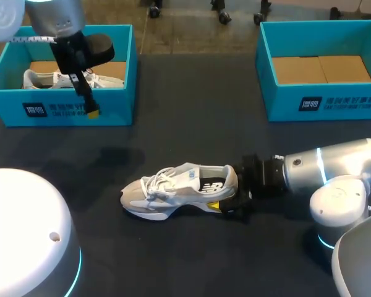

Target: Take the shoe out of the shoebox, open the shoe tongue, remove and reinsert the insole, then place the shoe into the shoebox

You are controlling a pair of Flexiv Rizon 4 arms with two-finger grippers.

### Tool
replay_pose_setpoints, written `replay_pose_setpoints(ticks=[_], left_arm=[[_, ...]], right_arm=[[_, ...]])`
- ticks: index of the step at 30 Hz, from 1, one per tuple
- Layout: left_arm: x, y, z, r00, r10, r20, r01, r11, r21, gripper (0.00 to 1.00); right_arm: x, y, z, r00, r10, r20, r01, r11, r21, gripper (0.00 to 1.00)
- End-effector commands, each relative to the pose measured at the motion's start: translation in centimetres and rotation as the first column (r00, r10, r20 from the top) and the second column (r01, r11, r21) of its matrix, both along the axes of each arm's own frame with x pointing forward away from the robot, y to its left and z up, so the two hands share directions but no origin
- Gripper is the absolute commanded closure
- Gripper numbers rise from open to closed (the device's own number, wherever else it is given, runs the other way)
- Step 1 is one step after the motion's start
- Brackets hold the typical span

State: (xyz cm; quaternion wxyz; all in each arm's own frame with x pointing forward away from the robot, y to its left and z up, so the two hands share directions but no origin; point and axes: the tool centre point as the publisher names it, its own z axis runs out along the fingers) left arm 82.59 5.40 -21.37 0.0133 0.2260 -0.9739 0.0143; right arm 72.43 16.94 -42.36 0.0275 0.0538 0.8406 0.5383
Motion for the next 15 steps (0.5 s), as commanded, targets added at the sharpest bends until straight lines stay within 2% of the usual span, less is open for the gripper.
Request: replay_pose_setpoints(ticks=[1,6,7,11,15], left_arm=[[0.0,0.0,0.0,1.000,0.000,0.000,0.000,1.000,0.001,0.00],[0.0,-0.1,-0.1,1.000,0.004,-0.007,-0.004,1.000,-0.002,0.00],[-0.4,-0.4,-0.3,0.995,0.094,0.018,-0.094,0.996,0.010,0.00],[-0.7,-1.1,-0.8,0.980,0.199,0.031,-0.200,0.980,0.022,0.00],[-1.2,-2.2,-1.1,0.923,0.381,0.050,-0.382,0.924,0.004,0.00]], right_arm=[[-0.1,0.1,0.1,1.000,-0.001,0.000,0.001,1.000,-0.003,1.00],[-0.1,0.1,0.1,1.000,-0.001,0.000,0.001,1.000,-0.003,1.00],[-0.1,0.1,0.1,1.000,-0.001,0.000,0.001,1.000,-0.003,1.00],[-0.1,0.1,0.1,1.000,-0.001,0.000,0.001,1.000,-0.003,1.00],[-0.1,0.1,0.1,1.000,-0.001,0.000,0.001,1.000,-0.003,1.00]])
